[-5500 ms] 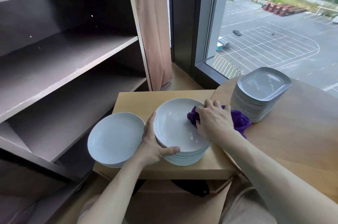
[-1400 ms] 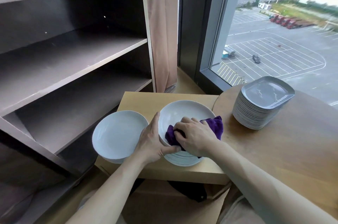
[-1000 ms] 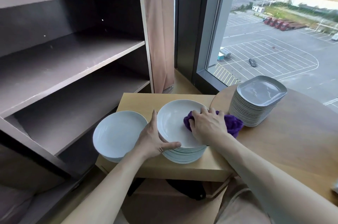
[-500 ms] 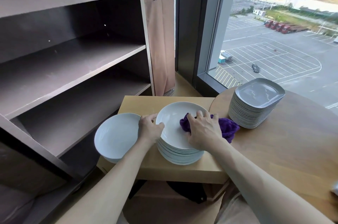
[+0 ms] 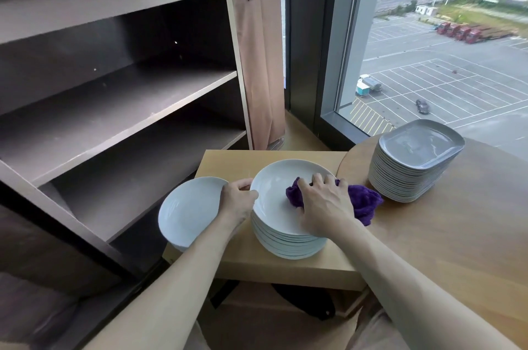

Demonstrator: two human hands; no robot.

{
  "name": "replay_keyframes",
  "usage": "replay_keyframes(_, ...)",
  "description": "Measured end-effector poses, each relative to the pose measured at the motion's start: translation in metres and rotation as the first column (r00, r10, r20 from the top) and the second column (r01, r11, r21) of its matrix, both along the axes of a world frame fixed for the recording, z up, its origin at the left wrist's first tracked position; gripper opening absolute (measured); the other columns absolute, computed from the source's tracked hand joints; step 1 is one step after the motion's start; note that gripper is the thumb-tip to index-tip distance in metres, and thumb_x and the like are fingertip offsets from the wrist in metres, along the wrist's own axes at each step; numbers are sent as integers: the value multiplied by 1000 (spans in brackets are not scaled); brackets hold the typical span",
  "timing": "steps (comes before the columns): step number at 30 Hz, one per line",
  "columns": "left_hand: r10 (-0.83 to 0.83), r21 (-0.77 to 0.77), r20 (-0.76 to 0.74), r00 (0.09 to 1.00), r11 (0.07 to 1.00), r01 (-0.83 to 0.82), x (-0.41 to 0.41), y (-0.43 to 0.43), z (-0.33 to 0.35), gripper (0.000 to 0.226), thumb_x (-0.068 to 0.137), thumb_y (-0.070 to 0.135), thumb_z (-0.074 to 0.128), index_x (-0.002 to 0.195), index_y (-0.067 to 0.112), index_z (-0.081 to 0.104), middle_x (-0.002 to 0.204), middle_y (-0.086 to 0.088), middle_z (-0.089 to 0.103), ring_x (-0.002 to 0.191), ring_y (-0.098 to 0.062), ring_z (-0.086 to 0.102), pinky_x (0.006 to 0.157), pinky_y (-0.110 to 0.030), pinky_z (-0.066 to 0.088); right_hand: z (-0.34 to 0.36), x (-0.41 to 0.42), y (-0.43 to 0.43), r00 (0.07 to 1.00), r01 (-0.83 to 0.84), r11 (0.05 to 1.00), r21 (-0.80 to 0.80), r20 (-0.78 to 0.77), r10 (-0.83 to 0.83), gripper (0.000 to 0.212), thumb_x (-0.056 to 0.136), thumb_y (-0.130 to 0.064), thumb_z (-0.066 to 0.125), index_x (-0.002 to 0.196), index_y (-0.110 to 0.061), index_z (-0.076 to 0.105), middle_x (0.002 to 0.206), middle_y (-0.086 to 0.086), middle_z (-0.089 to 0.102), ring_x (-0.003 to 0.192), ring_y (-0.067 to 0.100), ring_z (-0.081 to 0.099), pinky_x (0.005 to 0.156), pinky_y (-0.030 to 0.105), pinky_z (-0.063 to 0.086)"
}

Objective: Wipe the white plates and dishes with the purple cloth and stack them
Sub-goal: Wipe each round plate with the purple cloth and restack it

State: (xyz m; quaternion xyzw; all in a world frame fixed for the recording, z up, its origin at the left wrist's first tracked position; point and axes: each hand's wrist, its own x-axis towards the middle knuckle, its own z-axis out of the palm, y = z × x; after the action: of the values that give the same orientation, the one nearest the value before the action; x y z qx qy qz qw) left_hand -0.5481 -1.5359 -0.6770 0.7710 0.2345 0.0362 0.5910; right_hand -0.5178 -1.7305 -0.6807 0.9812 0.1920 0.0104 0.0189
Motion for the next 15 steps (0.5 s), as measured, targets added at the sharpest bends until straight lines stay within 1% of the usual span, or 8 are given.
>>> replay_keyframes(3,14,-37,-6,1000,999,-14,1,1,-1,48,79,-6,57,68,36,77,83,7,78,84,-21,71,81,-38,60,0,2,1,1000,-10,1000,11,-8,10,50,90,-45,51,135,-25,45,124,10,53,116,36,47,100,56,31)
replay_keyframes(6,1,-54,-14,1000,999,-2,2,1,1,54,79,-7,56,64,39,79,98,-6,79,87,-23,69,86,-45,60,1,3,2,1000,-16,1000,23,-12,17,49,90,-44,52,135,-25,46,124,9,52,115,35,48,101,56,31)
replay_keyframes(8,3,-78,-28,1000,997,-5,3,2,1,45,80,-8,57,78,31,81,100,-4,79,92,-23,70,80,-38,60,1,3,4,1000,-15,999,28,-14,15,47,92,-43,51,135,-25,46,124,9,52,114,34,48,102,57,30)
replay_keyframes(10,5,-78,-49,999,997,-8,4,3,2,40,81,-6,59,104,19,80,106,1,78,90,-17,67,70,-24,57,0,4,6,1000,-15,999,30,-15,15,46,92,-41,51,135,-25,46,123,9,51,113,34,48,102,56,30)
replay_keyframes(11,7,-71,-61,998,997,-11,5,3,2,42,82,-5,59,115,13,77,112,0,76,90,-15,64,74,-26,56,0,4,7,1000,-16,999,31,-16,17,46,92,-41,51,135,-25,45,122,8,51,112,34,48,101,56,30)
replay_keyframes(12,15,-72,-72,997,997,-20,6,4,3,44,82,-5,59,121,9,74,116,-3,75,90,-15,62,79,-31,57,-1,5,8,1000,-19,999,32,-15,19,46,92,-40,51,135,-25,45,122,8,51,112,34,47,100,56,30)
replay_keyframes(13,22,-82,-80,997,996,-28,6,4,3,45,83,-6,59,123,7,73,117,-5,74,89,-15,62,78,-31,57,-1,5,9,1000,-22,999,36,-13,22,46,92,-40,51,135,-25,45,121,8,51,111,34,48,100,56,31)
replay_keyframes(15,27,-118,-85,996,992,-37,6,3,6,43,83,-7,59,121,7,74,112,-5,75,83,-14,64,60,-20,53,-3,6,10,1000,-25,999,41,-4,25,46,93,-39,49,136,-24,45,121,8,51,110,33,48,100,56,31)
